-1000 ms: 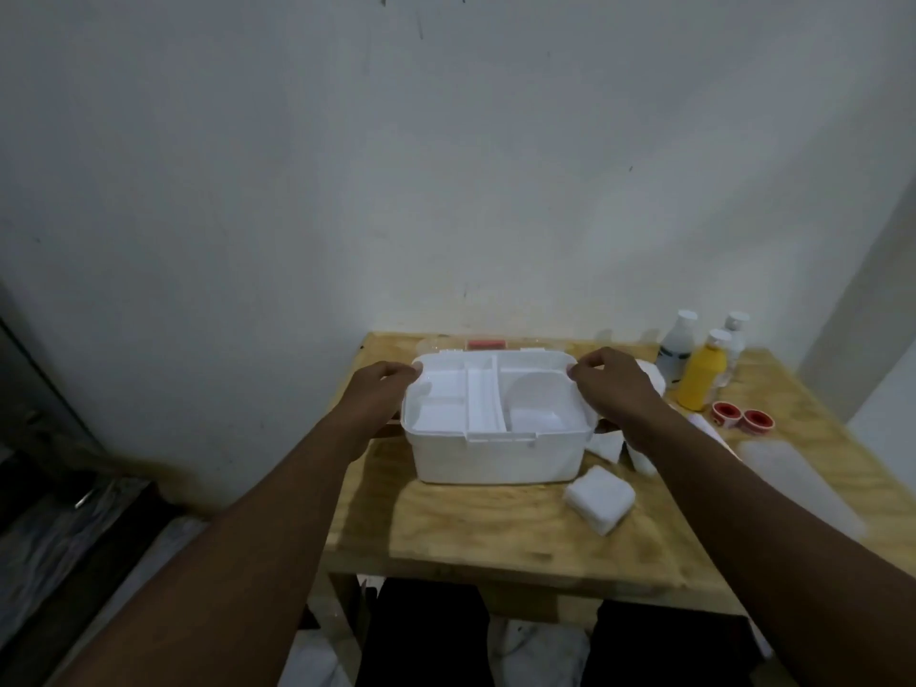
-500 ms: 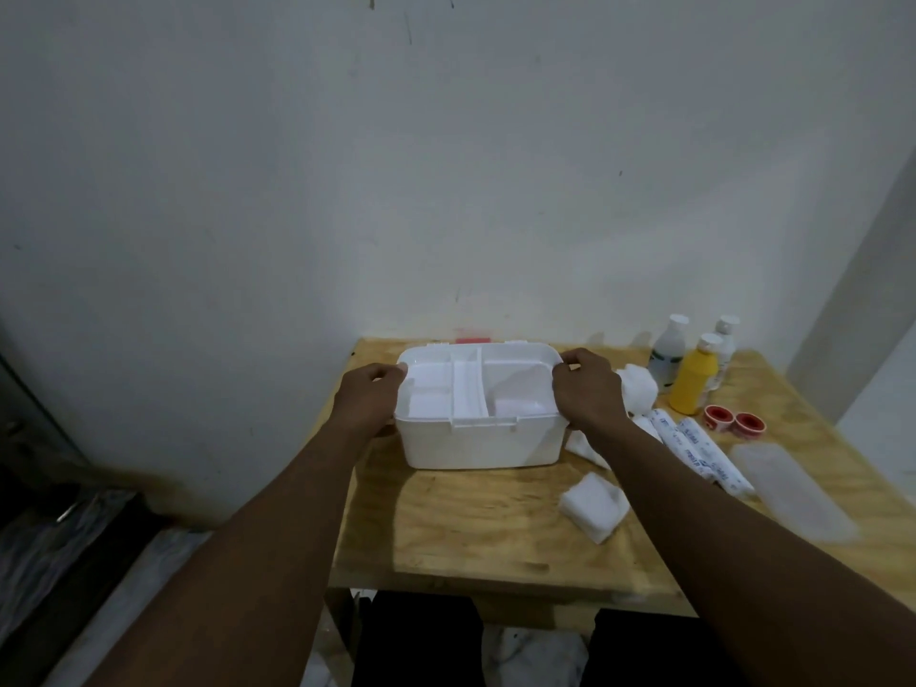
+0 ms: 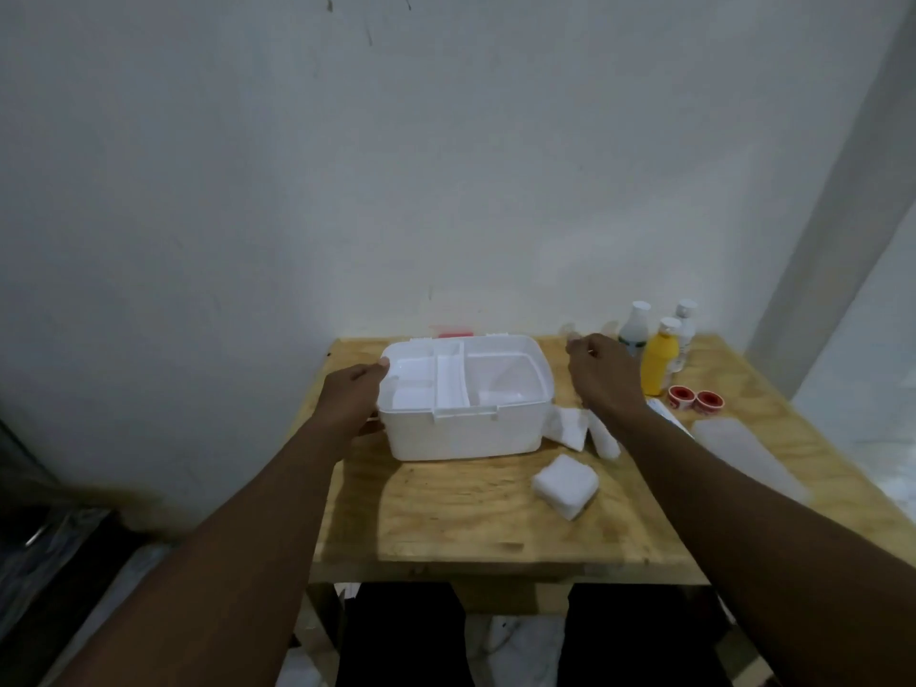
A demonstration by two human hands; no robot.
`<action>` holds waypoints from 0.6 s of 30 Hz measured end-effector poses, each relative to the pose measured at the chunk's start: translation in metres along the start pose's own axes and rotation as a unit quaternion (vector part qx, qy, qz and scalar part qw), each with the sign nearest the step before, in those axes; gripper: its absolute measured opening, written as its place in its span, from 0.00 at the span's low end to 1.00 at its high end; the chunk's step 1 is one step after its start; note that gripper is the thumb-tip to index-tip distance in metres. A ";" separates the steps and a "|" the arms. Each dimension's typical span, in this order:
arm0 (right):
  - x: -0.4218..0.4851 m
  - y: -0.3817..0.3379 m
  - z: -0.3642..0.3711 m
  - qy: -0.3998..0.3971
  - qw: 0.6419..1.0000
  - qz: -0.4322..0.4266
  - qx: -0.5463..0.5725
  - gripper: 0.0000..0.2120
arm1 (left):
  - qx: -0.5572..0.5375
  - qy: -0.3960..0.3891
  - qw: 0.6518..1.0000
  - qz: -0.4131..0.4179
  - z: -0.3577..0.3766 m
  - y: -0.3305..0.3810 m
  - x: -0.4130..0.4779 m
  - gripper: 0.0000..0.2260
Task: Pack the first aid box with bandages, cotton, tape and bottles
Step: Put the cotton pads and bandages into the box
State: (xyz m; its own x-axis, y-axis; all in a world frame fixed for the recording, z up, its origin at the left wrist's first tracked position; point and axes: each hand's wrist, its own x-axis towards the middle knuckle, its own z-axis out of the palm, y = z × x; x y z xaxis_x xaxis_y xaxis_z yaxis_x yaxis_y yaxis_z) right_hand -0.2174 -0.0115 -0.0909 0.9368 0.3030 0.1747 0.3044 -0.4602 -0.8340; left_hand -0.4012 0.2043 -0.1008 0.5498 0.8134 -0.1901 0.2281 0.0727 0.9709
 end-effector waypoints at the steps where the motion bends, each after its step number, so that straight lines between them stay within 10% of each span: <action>1: 0.000 0.006 -0.013 0.019 1.000 -0.005 -0.025 0.16 | -0.005 0.005 1.000 -0.002 0.003 -0.001 -0.001 0.09; 10: -0.004 0.086 -0.106 0.090 0.928 0.161 -0.323 0.19 | -0.018 0.010 1.000 -0.002 0.021 -0.009 -0.008 0.17; 18: -0.001 0.103 -0.121 0.021 0.920 0.270 -0.283 0.17 | -0.008 0.003 1.000 -0.001 0.021 -0.009 -0.011 0.17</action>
State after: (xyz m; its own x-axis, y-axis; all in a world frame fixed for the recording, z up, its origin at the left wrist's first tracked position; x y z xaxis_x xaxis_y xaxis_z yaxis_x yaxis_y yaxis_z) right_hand -0.1665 -0.1606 -0.1139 0.9799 -0.1252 -0.1552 -0.1783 -0.8985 -0.4011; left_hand -0.3923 0.1823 -0.1103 0.5451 0.8162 -0.1916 0.2160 0.0841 0.9728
